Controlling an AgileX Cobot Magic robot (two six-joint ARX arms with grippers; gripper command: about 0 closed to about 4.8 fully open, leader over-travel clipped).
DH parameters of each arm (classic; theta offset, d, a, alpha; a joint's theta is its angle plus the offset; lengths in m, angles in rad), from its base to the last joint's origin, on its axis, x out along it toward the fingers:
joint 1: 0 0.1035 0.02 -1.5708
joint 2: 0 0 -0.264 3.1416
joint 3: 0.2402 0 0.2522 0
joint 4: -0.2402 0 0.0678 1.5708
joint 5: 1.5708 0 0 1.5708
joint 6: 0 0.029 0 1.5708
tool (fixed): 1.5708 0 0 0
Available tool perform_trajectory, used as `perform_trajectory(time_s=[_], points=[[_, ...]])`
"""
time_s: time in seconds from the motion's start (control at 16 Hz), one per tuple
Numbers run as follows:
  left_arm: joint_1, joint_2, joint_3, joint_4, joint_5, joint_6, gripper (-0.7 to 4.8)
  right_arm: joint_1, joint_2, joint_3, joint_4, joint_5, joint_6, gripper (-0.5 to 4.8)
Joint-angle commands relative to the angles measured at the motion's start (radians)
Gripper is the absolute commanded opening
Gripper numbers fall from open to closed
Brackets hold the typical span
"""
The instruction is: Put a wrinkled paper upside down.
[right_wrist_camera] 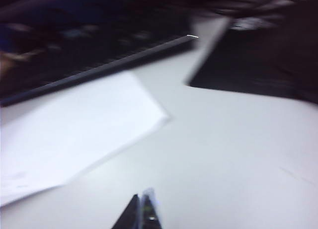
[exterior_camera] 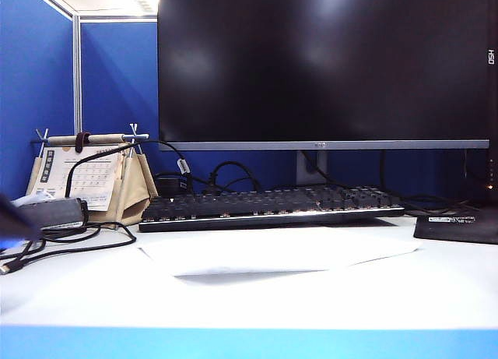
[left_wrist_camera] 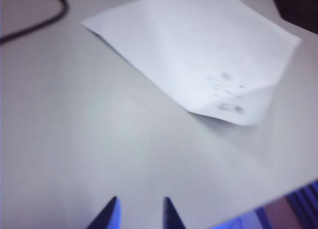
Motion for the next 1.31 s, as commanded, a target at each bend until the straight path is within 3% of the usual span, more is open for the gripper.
perform_trajectory(time_s=[0.06, 0.38, 0.5, 0.63, 0.75, 0.88, 1.0, 1.06, 1.19, 1.25, 1.31], points=[[0.0, 0.0, 0.087, -0.027, 0.095, 0.005, 1.2, 0.002, -0.002, 0.005, 0.103, -0.036, 0.003, 0.14], [0.0, 0.003, 0.175, -0.024, 0.097, 0.039, 1.2, 0.002, -0.002, 0.005, 0.105, -0.035, 0.002, 0.14], [0.0, 0.005, 0.309, -0.251, 0.179, 0.084, 1.2, 0.002, -0.002, 0.028, 0.253, -0.035, -0.009, 0.14], [0.001, 0.005, 0.472, -0.532, 0.129, 0.191, 1.2, 0.003, 0.025, 0.107, 0.343, -0.005, -0.061, 0.13], [0.001, 0.006, 0.552, -0.611, 0.099, 0.222, 1.2, 0.003, 0.12, 0.2, 0.357, -0.006, -0.086, 0.13], [0.001, 0.01, 0.59, -0.619, 0.106, 0.229, 1.2, 0.005, 0.342, 0.328, 0.369, -0.103, -0.077, 0.13], [0.002, 0.082, 0.63, -0.719, 0.119, 0.24, 1.2, 0.055, 0.66, 0.505, 0.384, -0.29, 0.023, 0.16], [0.001, 0.131, 0.649, -0.766, 0.149, 0.255, 1.2, 0.103, 0.786, 0.574, 0.378, -0.304, 0.024, 0.81], [0.001, 0.186, 0.664, -0.786, 0.154, 0.254, 1.2, 0.168, 0.943, 0.634, 0.377, -0.306, 0.136, 3.57], [0.002, 0.194, 0.664, -0.767, 0.154, 0.247, 1.2, 0.18, 1.015, 0.646, 0.372, -0.348, 0.237, 4.41], [0.002, 0.192, 0.664, -0.724, 0.154, 0.241, 1.2, 0.188, 1.101, 0.644, 0.35, -0.451, 0.366, 4.45]])
